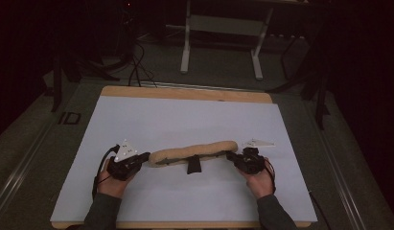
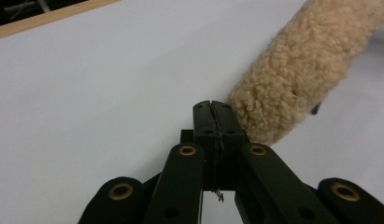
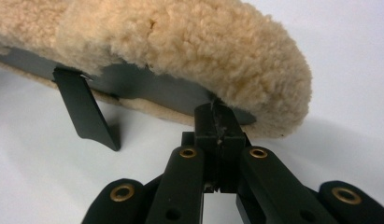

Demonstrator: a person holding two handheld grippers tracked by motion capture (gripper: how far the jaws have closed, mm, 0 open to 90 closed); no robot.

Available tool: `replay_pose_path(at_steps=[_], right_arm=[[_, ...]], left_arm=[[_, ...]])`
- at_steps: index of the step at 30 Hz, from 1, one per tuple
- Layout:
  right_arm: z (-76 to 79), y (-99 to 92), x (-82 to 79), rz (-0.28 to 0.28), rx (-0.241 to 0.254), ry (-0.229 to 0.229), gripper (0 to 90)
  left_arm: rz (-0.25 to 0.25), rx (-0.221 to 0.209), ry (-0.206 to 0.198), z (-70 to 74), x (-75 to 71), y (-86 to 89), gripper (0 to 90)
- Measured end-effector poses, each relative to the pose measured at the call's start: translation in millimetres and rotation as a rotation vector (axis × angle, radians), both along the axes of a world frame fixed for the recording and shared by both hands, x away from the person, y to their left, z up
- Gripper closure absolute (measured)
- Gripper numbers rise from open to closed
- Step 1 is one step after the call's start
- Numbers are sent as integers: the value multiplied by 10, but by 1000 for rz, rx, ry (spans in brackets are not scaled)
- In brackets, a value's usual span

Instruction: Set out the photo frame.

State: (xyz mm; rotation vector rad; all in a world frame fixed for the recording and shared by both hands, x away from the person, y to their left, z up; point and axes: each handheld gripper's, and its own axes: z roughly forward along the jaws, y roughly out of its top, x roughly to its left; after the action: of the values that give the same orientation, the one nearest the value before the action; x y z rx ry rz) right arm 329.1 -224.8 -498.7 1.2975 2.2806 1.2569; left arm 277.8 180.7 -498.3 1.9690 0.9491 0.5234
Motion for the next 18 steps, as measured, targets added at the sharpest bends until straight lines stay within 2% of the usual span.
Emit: replay_pose_path(at_steps=[7, 18], right_arm=[[5, 1, 58, -12, 5, 8, 899], [-4, 38, 108, -15, 11, 19, 899]], left_arm=[[-35, -11, 9, -4, -73, 6, 900], [-44, -7, 8, -4, -121, -13, 900]])
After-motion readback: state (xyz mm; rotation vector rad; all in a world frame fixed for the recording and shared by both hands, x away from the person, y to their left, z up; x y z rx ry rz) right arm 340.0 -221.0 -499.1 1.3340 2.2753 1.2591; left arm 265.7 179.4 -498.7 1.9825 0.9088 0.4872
